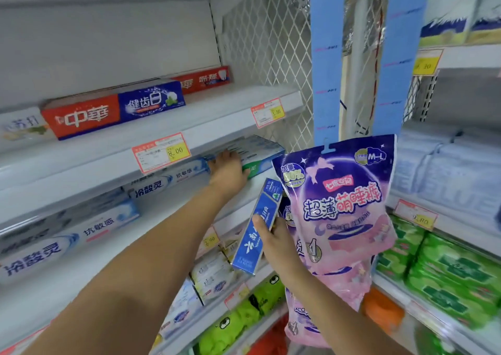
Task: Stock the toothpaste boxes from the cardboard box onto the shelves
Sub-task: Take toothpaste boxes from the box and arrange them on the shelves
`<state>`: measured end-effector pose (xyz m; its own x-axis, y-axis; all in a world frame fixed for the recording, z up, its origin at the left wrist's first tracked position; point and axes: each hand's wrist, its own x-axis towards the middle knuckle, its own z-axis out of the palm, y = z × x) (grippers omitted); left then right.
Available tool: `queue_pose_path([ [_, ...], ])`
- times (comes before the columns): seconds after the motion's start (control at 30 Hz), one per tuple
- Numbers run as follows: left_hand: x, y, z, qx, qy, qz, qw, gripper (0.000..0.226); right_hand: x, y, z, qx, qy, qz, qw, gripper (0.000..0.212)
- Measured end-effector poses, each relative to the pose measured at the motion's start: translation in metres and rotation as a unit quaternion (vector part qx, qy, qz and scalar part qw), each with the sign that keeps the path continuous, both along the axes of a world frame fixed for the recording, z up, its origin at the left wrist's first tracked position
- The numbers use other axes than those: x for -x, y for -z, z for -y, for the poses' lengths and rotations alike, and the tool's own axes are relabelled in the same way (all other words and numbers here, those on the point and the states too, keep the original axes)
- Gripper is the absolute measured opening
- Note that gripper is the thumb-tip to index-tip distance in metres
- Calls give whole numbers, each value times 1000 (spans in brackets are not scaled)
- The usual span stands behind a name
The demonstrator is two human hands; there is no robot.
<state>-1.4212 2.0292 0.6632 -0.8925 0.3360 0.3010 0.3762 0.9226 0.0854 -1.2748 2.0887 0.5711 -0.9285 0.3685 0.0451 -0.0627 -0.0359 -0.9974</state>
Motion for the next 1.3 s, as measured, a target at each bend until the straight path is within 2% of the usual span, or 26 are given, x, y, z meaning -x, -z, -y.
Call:
queue_pose_path([
  [0.13,14,3,-6,33,15,-21,999,52,10,1,-5,15,6,1,1000,35],
  [0.2,24,1,-10,-6,50,-3,999,54,13,4,-7,18,4,-2,1000,37],
  [0.27,30,-7,-13,-50,67,26,996,66,15,8,-8,17,0,-10,1000,38],
  [0.37,39,-19,-14,-103,40,111,988,71,17,11,-9,9,-6,-20,1000,36],
  [0.47,49,-25,-14,-57,13,168,984,79,16,11,-9,15,-16,-29,999,36],
  [0.6,53,-29,-18,-39,32,190,980,74,14,14,-8,14,-20,-35,999,35],
  [0.77,50,-22,-17,8,18,214,977,95,10,17,-2,26,-14,-38,999,34],
  [0.87,39,-19,-19,-8,35,228,973,92,12,17,2,25,0,-35,999,37],
  [1.0,12,-27,-29,-28,86,230,969,67,13,17,6,40,-2,-27,999,41],
  [1.1,26,-26,-23,-78,118,251,958,69,12,15,7,57,-7,-20,998,37],
  [1.17,41,-21,-16,-141,82,243,956,72,11,14,7,67,-13,-12,998,38],
  [1.23,47,-10,-8,-193,-21,156,969,70,10,14,7,85,-23,-2,996,37],
  [1.27,52,0,-1,-240,-80,115,961,70,9,15,7,93,-24,1,995,35],
  [1.3,48,4,4,-311,-132,117,934,71,9,15,7,96,-24,2,995,33],
])
